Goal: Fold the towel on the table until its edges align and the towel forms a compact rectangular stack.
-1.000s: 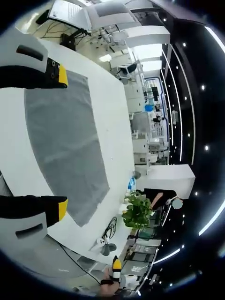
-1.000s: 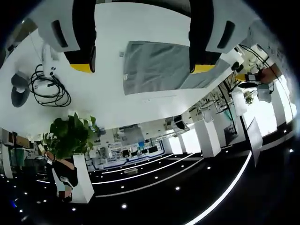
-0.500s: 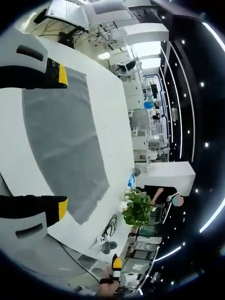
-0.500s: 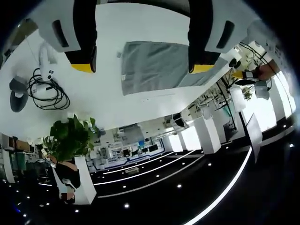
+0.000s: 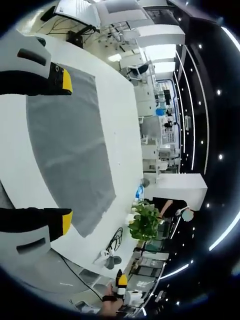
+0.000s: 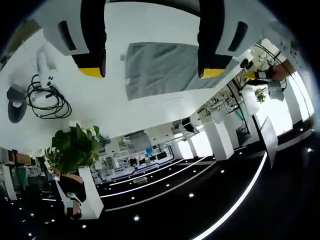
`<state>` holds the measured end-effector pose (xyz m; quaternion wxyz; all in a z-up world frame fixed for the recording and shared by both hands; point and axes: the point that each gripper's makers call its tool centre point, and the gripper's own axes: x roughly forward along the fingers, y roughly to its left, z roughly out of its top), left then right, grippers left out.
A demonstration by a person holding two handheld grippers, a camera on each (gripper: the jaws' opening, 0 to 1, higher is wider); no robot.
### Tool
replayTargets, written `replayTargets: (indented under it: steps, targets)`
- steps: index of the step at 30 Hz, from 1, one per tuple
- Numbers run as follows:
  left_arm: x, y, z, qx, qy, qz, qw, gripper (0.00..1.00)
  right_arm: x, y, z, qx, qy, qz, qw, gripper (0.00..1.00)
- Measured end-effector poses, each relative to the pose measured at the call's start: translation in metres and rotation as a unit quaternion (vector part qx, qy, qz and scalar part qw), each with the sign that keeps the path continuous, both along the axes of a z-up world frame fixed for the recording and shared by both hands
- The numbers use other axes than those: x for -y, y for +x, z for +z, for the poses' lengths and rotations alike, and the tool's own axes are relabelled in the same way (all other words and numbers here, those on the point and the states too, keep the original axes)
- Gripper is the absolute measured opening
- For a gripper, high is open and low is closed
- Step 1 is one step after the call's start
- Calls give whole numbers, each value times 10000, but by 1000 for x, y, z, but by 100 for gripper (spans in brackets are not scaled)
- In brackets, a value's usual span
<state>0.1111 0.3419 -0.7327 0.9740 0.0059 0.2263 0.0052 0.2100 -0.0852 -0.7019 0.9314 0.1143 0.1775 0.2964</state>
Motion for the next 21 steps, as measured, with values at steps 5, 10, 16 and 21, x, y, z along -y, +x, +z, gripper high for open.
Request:
replayTargets:
  steps: [5,10,16,21]
  targets:
    - [-1,-1,0,-12,-23,26,10000,96,-1,-2,-3,-34,23,19,10000,74]
    - [-2,-2,-3,-9,1,86,10000,95,0,-3,-5,-97,5,30,9999,71]
    - [-1,-2,-4,-18,-45,68,10000,94,0,-2,-3,-91,34,28,9999,70]
    - [-2,-2,-4,-17,-56,59,10000,94,-1,-2,-4,-119,17,57,9999,69]
